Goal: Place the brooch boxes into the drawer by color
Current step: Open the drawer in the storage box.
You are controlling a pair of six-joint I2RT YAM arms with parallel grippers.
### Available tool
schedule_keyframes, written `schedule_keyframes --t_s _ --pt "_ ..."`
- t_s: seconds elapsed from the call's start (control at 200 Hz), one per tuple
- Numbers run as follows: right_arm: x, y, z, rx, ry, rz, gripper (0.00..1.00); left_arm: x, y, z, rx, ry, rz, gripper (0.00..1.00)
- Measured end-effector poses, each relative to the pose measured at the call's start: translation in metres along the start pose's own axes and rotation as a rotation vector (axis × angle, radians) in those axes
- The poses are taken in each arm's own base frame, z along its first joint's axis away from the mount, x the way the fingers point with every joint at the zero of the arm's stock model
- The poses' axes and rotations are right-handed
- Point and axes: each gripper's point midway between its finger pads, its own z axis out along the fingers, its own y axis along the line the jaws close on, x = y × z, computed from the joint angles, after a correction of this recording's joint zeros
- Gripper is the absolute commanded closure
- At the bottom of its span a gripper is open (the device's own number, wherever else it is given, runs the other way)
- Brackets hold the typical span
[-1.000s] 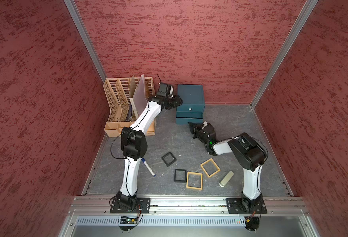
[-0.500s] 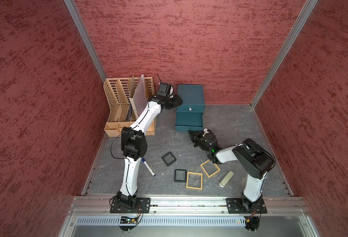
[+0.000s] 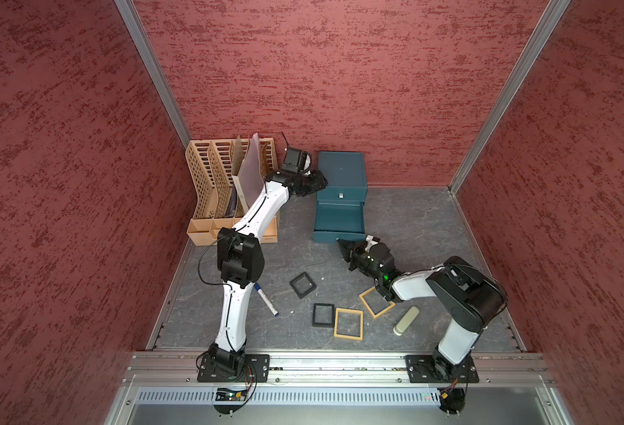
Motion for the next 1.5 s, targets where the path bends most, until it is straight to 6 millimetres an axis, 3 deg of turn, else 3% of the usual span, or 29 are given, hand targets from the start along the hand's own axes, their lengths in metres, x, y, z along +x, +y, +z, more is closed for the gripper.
schedule_keyframes --t_s 0.416,0.621,0.726,1.187,1.498 --pt "-0.002 -0.009 -0.007 0.021 -0.007 0.005 1.00 0.001 0.000 -0.001 -0.004 0.007 -0.002 0.42" --pt "-0.002 -0.009 -0.007 0.020 -0.008 0.010 0.75 0.001 0.000 -0.001 -0.008 0.008 -0.003 0.39" --pt "-0.002 -0.009 -0.007 0.019 -0.008 0.015 0.66 0.001 0.001 -0.001 -0.009 0.008 -0.003 0.39" --pt "-0.002 -0.010 -0.008 0.031 -0.010 0.010 0.52 0.001 0.001 -0.002 -0.011 0.010 -0.004 0.38" --pt "-0.001 -0.006 -0.012 0.043 -0.013 0.002 0.31 0.001 0.001 -0.002 -0.012 0.011 -0.004 0.38"
